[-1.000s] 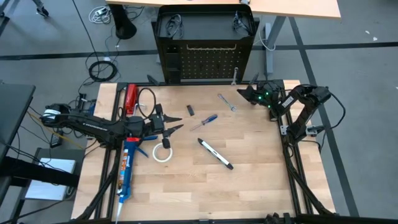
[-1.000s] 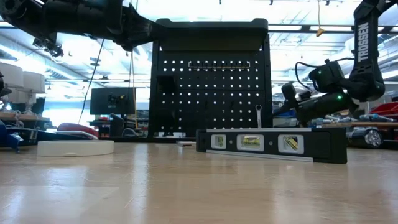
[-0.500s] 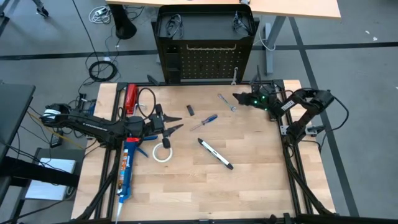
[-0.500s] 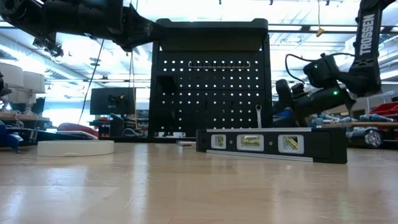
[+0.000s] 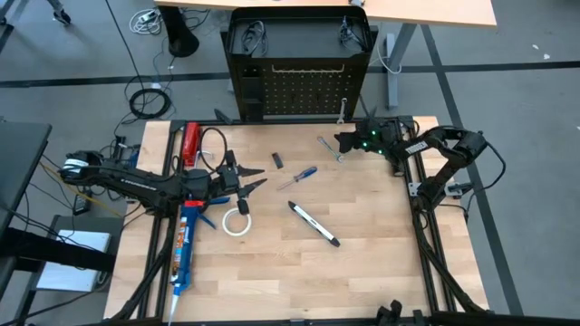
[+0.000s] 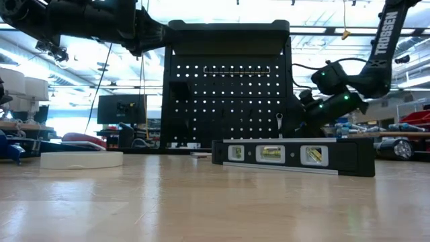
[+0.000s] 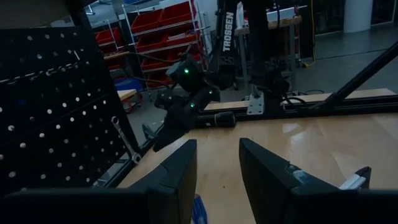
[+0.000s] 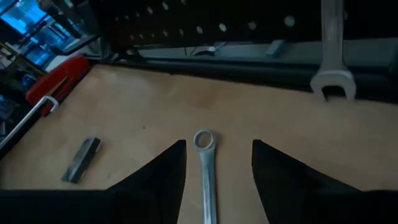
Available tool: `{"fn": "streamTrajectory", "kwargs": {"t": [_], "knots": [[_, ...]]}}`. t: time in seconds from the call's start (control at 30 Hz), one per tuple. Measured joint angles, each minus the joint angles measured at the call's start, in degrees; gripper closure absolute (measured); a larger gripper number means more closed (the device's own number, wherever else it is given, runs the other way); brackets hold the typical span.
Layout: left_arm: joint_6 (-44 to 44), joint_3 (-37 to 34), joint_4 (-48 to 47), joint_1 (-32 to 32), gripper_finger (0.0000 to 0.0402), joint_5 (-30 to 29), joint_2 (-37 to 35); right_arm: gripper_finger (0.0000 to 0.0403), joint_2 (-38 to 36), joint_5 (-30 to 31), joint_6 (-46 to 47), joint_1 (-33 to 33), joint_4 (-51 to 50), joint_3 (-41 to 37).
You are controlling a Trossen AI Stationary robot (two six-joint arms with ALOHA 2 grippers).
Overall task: Hang tools onto peg board
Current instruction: Hang the wrench onto the black pegboard
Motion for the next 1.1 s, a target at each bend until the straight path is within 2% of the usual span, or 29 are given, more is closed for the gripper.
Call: {"fn": "streamTrajectory", "kwargs": {"t": [0.13, 0.27, 0.33, 0.53, 0.8, 0.9, 1.1], "knots": [[-0.5, 0.0, -1.0, 0.0, 0.0276, 0.0, 0.0, 0.0202, 0.0, -0.6, -0.3, -1.1, -2.2, 1.6], [-1.6, 0.0, -2.4, 0.0, 0.0276, 0.0, 0.0, 0.0181, -0.3, -6.6, -1.9, 0.2, -4.7, 1.7], [-1.7, 0.0, -2.9, 0.0, 0.0276, 0.0, 0.0, 0.0176, -1.4, -7.2, -5.5, 2.3, -9.3, 1.7], [-1.8, 0.0, -3.1, 0.0, 0.0276, 0.0, 0.0, 0.0179, -7.1, 2.4, -16.9, 10.7, -26.8, 1.6], [-1.9, 0.0, -3.1, 0.0, 0.0276, -0.6, 0.0, 0.018, -11.6, 21.6, -25.6, 20.2, -31.4, 1.6], [-2.9, 0.0, -3.1, 0.0, 0.0276, -0.6, 0.0, 0.0177, -11.3, 22.9, -26.2, 20.5, -31.3, 1.7], [-3.2, 0.0, -3.1, 0.0, 0.0276, -0.6, 0.0, 0.0175, -8.2, 20.4, -24.8, 18.2, -32.2, 1.7]]}}
